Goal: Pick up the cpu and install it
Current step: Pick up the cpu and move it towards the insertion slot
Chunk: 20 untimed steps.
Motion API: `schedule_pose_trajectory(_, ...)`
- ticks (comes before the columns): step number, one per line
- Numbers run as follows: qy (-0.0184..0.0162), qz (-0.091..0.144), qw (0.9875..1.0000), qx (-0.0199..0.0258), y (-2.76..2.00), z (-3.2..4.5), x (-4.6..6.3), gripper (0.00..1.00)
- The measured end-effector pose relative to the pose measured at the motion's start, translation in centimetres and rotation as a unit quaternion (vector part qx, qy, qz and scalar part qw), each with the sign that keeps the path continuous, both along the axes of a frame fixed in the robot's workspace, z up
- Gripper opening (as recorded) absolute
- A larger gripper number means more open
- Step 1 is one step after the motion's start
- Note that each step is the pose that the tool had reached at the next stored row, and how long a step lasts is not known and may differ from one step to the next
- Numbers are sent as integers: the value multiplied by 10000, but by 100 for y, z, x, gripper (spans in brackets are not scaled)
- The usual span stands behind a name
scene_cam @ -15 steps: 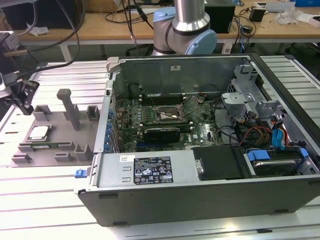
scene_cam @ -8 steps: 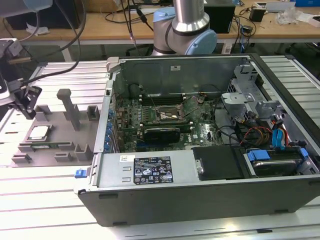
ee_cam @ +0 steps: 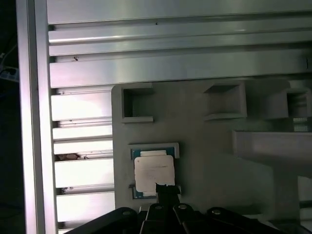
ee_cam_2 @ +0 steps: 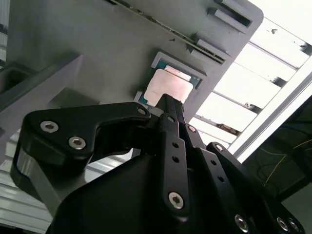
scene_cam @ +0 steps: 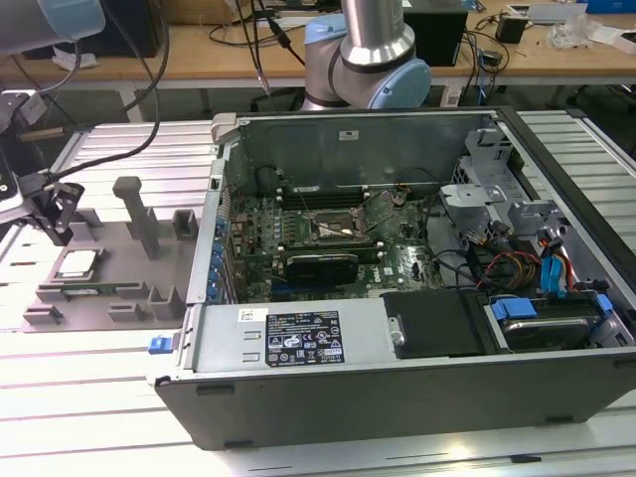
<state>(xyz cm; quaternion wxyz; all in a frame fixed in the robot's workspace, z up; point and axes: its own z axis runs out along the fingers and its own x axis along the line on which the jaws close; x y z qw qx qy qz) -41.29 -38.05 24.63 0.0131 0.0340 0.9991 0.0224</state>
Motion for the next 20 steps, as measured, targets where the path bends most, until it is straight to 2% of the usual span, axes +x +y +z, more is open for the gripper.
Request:
schedule_pose_trajectory(4,-15,49,10000,0,0,-124,-25,11)
schedule_pose_trajectory(10,-32,92,10000,0,6,-224,-34,11)
schedule_pose_trajectory(14,-34,122,9999,0,7,-328,-53,11)
schedule_pose_trajectory(20,-34,129,9999,0,8,-338,-54,11)
